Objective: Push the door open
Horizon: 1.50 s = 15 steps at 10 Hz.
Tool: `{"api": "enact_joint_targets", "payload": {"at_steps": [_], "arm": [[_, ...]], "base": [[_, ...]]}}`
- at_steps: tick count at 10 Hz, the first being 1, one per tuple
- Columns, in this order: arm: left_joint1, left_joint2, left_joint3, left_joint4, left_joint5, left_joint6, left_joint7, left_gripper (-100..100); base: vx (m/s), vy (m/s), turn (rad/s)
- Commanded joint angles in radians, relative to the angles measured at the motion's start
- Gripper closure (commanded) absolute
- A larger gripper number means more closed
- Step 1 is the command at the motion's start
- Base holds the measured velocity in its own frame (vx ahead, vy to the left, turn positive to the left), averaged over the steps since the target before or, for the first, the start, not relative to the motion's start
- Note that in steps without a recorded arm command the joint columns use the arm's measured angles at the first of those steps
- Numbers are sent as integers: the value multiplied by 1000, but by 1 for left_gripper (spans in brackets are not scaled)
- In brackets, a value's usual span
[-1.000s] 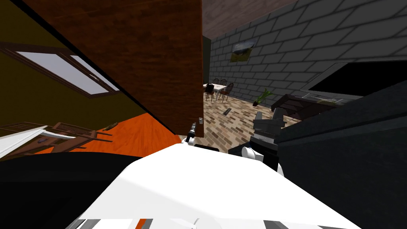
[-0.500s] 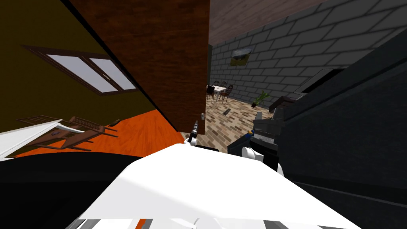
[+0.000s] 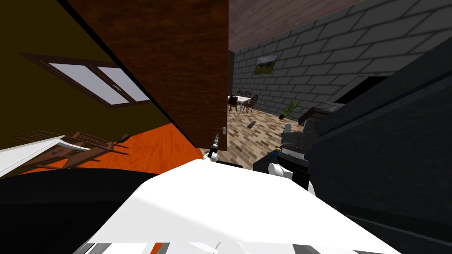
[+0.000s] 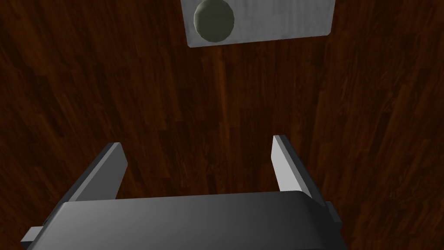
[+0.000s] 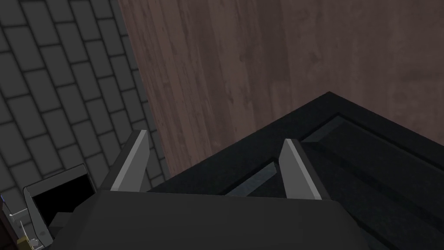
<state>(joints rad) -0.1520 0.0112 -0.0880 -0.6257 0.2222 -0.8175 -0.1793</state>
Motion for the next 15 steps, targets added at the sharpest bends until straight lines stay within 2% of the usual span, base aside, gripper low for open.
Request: {"api": "enact_joint_targets", "payload": {"at_steps": [1,3,4,6,7,8,13,14,15], "arm": [[2,13,2,-2,2,-4,-3,-100],[2,11,5,0,4,-9,-5,-100],[3,1,6,1,6,-13,-7,-100],[3,-30,9,3,8,-19,-9,-100],[-7,-22,10,22,8,-26,-9,-100],[-7,-22,10,22,8,-26,-9,100],[-7,-22,10,22,8,-26,-9,100],[-9,3,29,21,22,-23,-22,100],[-9,10,38,21,28,-22,-27,100]], "base": [[259,-2,-36],[241,-40,-24],[241,-32,-27],[226,-44,-31],[73,-21,24],[-15,1,-18],[-13,4,-3],[132,3,89],[211,-28,88]]}}
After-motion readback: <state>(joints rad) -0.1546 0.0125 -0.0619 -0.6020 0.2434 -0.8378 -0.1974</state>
